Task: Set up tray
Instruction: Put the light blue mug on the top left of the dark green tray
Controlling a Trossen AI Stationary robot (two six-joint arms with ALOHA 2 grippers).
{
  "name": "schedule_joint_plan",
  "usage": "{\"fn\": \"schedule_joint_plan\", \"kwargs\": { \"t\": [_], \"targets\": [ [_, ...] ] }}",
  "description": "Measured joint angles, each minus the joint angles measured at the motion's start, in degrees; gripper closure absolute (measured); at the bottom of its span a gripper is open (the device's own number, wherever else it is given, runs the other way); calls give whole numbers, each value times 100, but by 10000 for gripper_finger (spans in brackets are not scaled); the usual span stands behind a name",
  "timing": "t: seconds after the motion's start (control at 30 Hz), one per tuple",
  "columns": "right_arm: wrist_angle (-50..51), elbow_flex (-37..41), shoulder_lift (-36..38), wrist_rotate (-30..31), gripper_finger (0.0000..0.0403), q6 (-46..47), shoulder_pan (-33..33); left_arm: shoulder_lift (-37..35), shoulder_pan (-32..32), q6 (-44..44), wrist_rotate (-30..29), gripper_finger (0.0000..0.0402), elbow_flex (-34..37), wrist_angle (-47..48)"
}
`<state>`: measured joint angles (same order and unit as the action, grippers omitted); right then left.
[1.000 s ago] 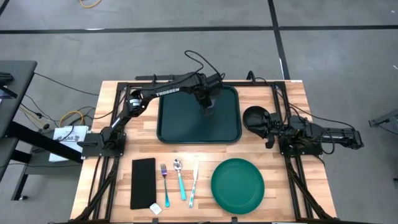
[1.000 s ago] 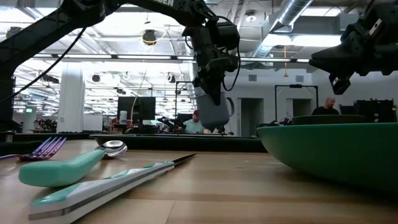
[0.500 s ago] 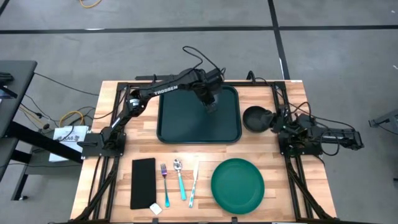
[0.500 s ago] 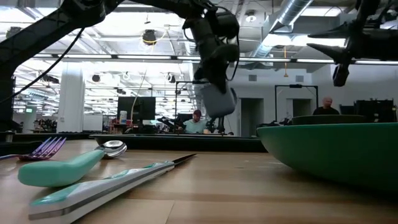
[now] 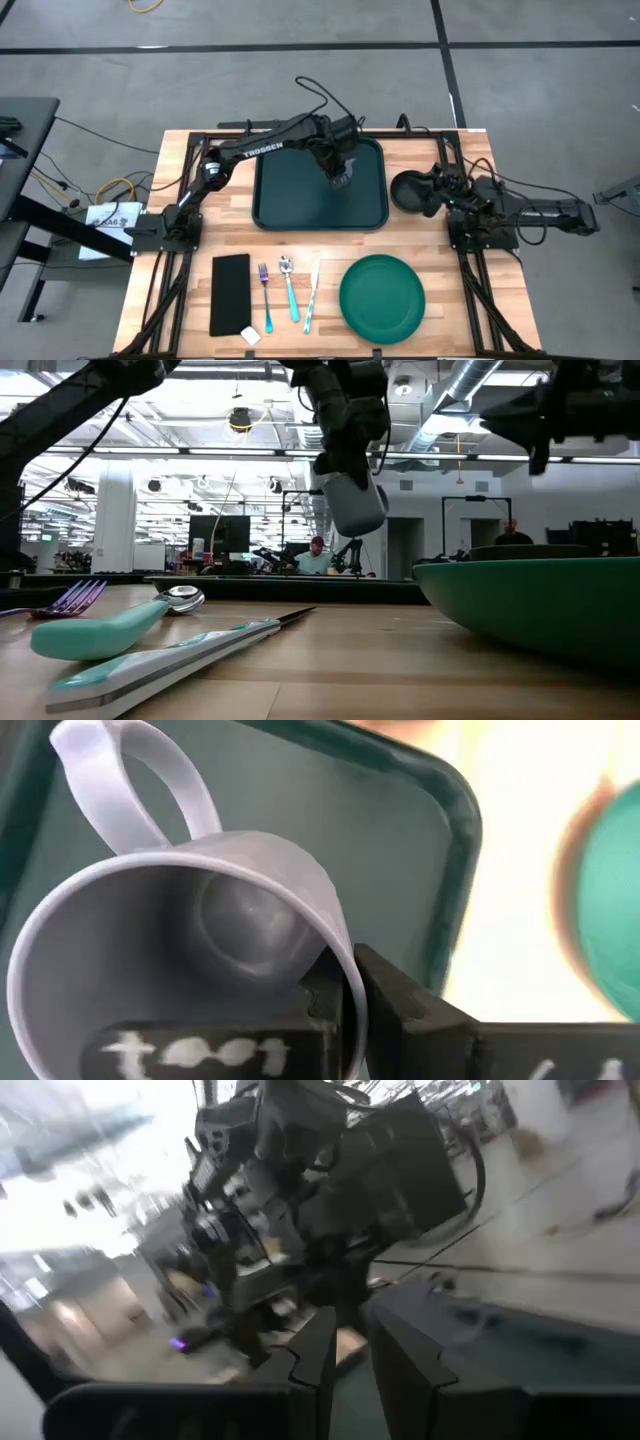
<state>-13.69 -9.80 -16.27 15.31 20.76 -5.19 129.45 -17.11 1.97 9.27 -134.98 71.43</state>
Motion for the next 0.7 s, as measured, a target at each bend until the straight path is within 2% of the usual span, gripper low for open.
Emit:
{"fn": "schedule_joint_plan", "kwargs": {
  "t": [0.13,0.27,0.33,0.53,0.7],
  "targets": [
    [456,-848,-1143,203,344,-978,-99,-118,138,66,-32,401,1,90],
    [1235,-1692,-2405,900,344,-1330,-259,-337,220,209,-278,401,0,117],
    [1320,-2035,-2911,966,344,-1386,-353,-419,221,280,-316,401,-2,96],
    [1326,-2751,-3916,879,344,-1782,-541,-562,226,266,-352,401,-2,65],
    [1323,-3078,-4370,723,344,-1841,-643,-581,271,73,-337,401,-2,-158]
  ]
}}
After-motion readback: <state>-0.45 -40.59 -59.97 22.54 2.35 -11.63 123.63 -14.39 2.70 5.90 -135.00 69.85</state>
